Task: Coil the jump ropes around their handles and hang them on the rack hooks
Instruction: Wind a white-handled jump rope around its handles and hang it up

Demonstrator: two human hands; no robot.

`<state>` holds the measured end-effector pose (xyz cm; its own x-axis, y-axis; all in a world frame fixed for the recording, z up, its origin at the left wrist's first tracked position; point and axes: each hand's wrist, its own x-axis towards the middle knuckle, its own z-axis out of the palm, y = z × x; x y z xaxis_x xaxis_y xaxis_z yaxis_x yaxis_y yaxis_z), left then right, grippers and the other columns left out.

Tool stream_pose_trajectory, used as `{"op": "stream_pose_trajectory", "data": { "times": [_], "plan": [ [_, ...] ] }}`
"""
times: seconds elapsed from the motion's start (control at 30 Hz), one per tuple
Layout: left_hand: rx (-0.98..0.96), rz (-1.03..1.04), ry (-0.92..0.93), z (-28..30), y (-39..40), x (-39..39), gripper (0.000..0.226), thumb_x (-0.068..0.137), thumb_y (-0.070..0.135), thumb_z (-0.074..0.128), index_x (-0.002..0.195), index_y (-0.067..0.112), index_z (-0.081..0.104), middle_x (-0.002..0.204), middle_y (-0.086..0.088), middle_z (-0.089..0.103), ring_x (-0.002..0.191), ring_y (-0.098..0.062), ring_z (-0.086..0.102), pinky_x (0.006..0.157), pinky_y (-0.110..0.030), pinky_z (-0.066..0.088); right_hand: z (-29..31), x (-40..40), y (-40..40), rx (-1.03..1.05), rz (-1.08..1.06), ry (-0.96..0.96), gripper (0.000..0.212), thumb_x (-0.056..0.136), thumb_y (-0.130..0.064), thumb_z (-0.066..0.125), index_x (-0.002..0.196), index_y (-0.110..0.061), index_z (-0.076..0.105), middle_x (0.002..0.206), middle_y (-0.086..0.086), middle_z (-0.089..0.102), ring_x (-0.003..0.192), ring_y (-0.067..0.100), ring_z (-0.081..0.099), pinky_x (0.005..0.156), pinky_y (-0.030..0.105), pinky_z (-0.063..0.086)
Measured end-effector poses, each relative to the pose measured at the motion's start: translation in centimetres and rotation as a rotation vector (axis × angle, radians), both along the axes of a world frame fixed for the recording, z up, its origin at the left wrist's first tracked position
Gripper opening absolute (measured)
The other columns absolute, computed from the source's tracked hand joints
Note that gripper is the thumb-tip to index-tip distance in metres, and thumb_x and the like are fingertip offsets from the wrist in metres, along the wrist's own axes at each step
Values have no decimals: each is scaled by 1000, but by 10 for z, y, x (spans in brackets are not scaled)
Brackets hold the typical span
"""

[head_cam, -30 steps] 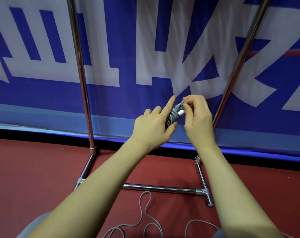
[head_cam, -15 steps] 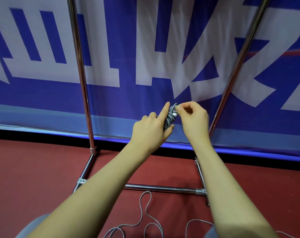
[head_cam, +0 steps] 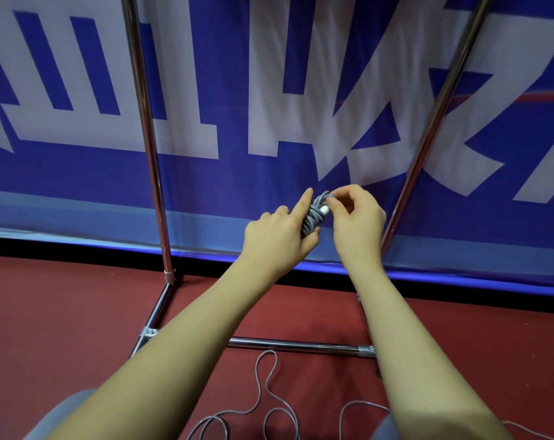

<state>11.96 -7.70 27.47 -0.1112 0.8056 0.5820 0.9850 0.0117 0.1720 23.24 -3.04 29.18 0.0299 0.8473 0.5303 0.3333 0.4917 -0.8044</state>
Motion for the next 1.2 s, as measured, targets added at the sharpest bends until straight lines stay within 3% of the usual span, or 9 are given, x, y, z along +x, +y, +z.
{"op": "stream_pose_trajectory", "data": {
  "times": [0.2,0.33,0.5,0.63,0.73,0.83,0.93,1.03,1.2],
  "plan": [
    [10,-45,21,3,-2,1,70,95,47,49,154,29,16,85,-3,43,78,-26,48,59,-32,32,4,3,8,-151,-51,193,12,86,-8,63,78,-17,63,75,-4,64,77,19,61,79,40,53],
    [62,-128,129,0,-3,5,74,68,35,83,132,6,58,58,-10,50,46,-28,46,43,-23,21,2,4,14,-247,-71,284,10,88,-9,61,81,-16,64,80,1,66,78,21,63,79,49,55],
    [138,-99,174,0,-3,12,76,52,35,93,117,4,68,50,-7,48,39,-25,43,42,-19,18,7,8,15,-274,-100,355,14,88,-6,60,77,-15,63,75,0,64,75,21,63,79,50,55],
    [174,-101,178,2,-8,11,70,58,35,89,118,4,68,51,-7,47,40,-24,43,42,-18,18,14,7,11,-275,-75,400,11,88,-4,59,81,-10,64,72,0,62,65,15,59,76,45,56],
    [218,-69,148,5,-13,8,61,74,44,61,123,8,66,53,-5,46,41,-23,43,42,-19,16,22,6,3,-203,-26,344,10,90,-8,59,84,-15,62,79,-3,63,75,14,59,77,40,54],
    [228,-36,109,12,-21,4,68,80,51,40,132,11,58,60,-3,47,45,-21,42,40,-20,16,33,6,-9,-21,43,169,7,94,-11,56,89,-16,57,84,-5,61,84,16,60,81,36,52],
    [271,-44,105,24,-30,1,71,81,53,39,137,12,52,71,-6,51,45,-23,45,40,-18,14,46,7,-23,120,112,108,7,96,-11,52,91,-15,54,84,-3,61,84,19,62,80,37,52],
    [314,-89,114,40,-37,1,72,80,52,40,139,13,51,74,-8,52,43,-24,46,43,-17,9,61,8,-39,234,131,97,4,96,-10,52,94,-10,56,82,-7,61,80,12,61,76,30,51],
    [368,-99,177,73,-49,9,75,79,51,43,137,4,51,71,-8,52,49,-23,47,46,-24,23,91,16,-61,359,128,91,8,95,-7,54,91,-14,56,79,-13,59,77,8,59,72,22,48]
  ]
}}
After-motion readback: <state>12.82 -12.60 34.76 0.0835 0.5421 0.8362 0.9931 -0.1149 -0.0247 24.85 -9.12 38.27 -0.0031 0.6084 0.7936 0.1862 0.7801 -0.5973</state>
